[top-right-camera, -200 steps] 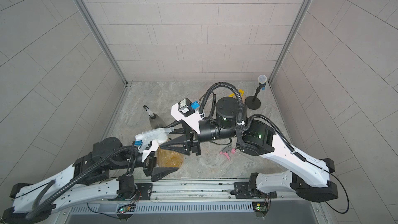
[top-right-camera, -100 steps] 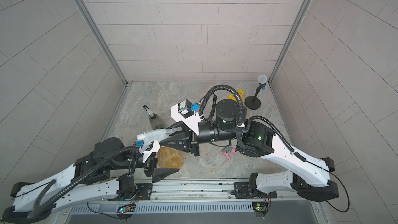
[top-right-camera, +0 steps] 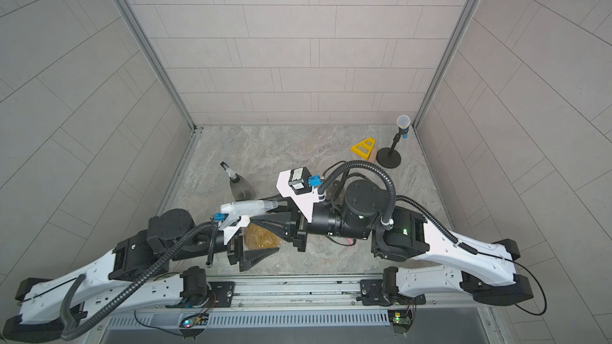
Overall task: Attach spray nozzles to spray bottles
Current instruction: Screw the spray nozzle on the spray bottle.
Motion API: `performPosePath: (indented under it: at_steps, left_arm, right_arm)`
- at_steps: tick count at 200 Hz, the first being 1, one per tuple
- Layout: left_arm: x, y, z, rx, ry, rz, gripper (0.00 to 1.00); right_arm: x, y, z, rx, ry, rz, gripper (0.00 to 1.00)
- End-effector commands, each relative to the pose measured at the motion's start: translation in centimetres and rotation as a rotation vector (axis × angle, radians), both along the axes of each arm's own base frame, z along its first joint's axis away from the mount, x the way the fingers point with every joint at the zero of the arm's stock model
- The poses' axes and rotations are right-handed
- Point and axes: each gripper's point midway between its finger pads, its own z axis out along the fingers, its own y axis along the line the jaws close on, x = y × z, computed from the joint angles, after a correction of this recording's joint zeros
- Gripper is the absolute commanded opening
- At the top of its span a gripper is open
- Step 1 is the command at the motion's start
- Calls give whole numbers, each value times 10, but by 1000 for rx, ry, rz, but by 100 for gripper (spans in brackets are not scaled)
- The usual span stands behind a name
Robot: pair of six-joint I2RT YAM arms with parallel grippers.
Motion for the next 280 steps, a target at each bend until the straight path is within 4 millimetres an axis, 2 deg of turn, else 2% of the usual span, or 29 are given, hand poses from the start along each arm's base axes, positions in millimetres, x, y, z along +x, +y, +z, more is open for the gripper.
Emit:
performPosePath:
  at_steps: [1,36,87,130,181,233,280]
  left_arm:
    - [20,10,49,-139,-61,125,0]
    - [21,7,50,-137,-63,122,0]
    - [9,8,50,-142,-11,64,0]
    - [-4,5,53,-157,67,-6,0]
    - [-6,4,51,-144,100,-14,0]
    - [-4,4,40,-107,95,-7,0]
    - [-4,6,36,-100,101,0,0]
  right_arm:
    - [4,15,-46,-123,68,-107,25]
    - [7,19,-55,-154,37,-227,28]
    - [6,12,-42,-176,-69,-210,29]
    - [15,6,-37,-184,-43,-186,34]
    - [27,4,-39,-180,-17,-245,37]
    - [28,-4,-19,-167,-20,-255,41]
    - [26,-10,-1,-145,-36,-238,53]
